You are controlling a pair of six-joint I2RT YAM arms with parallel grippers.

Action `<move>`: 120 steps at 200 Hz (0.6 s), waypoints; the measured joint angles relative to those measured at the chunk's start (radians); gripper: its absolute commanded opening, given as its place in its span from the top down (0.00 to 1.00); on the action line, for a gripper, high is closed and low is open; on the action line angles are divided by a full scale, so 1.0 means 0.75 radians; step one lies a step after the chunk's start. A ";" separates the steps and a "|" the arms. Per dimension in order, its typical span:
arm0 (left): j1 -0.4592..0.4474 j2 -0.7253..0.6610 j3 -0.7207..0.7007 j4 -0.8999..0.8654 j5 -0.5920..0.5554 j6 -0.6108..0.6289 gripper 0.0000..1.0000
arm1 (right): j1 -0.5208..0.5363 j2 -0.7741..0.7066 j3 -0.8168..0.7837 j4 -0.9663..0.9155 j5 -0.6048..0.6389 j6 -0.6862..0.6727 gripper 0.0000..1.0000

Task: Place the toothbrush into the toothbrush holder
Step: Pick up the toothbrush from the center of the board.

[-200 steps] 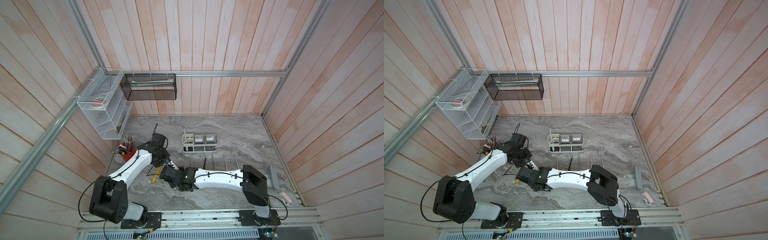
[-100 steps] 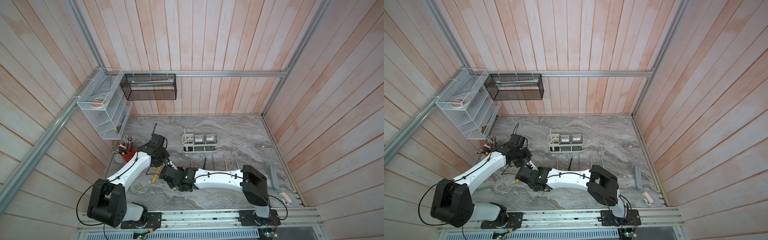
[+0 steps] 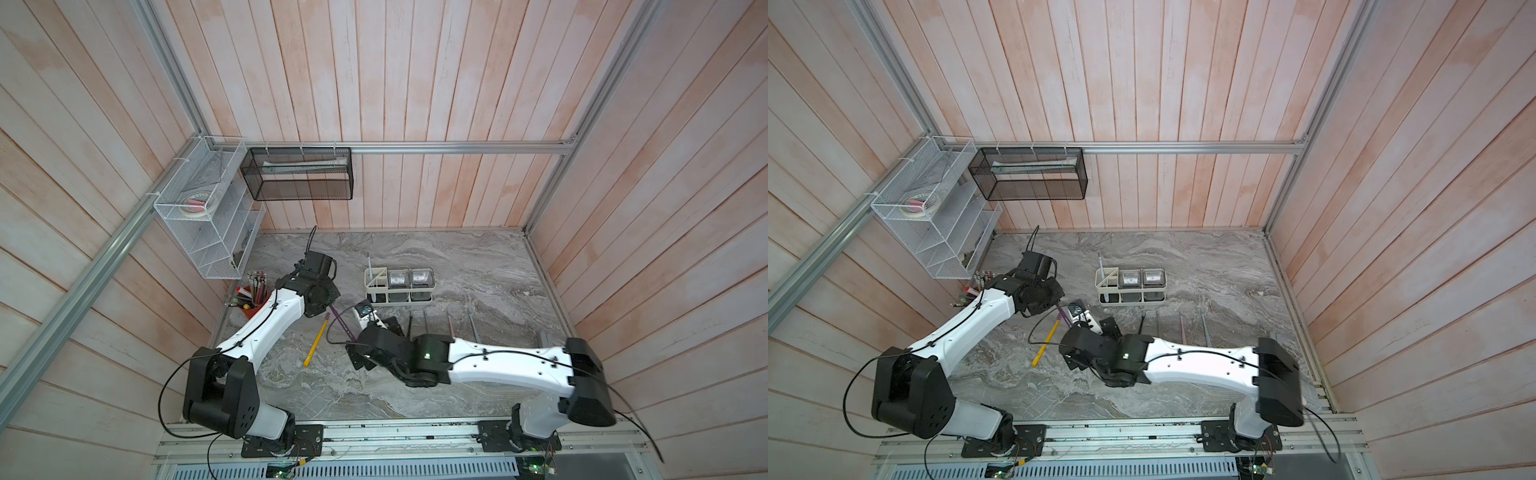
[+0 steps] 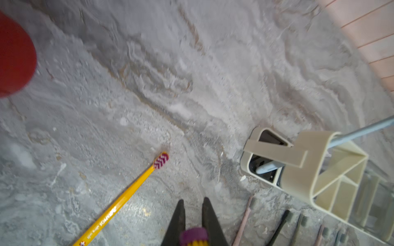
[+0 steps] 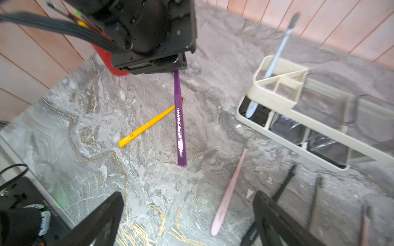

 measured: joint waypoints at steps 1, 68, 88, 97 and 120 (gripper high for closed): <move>0.000 0.000 0.005 -0.001 -0.002 0.003 1.00 | 0.000 -0.027 -0.017 0.009 0.005 -0.002 0.02; -0.080 -0.012 0.313 0.144 -0.226 0.273 1.00 | -0.078 -0.914 -0.615 0.275 0.044 -0.022 0.02; -0.183 -0.013 0.388 0.262 -0.343 0.381 1.00 | -0.098 -0.993 -0.679 0.251 0.044 -0.014 0.02; -0.237 -0.014 0.400 0.333 -0.400 0.436 1.00 | -0.103 -1.018 -0.699 0.236 0.043 -0.011 0.02; -0.382 -0.012 0.403 0.533 -0.532 0.608 1.00 | -0.110 -1.054 -0.722 0.204 0.043 -0.009 0.02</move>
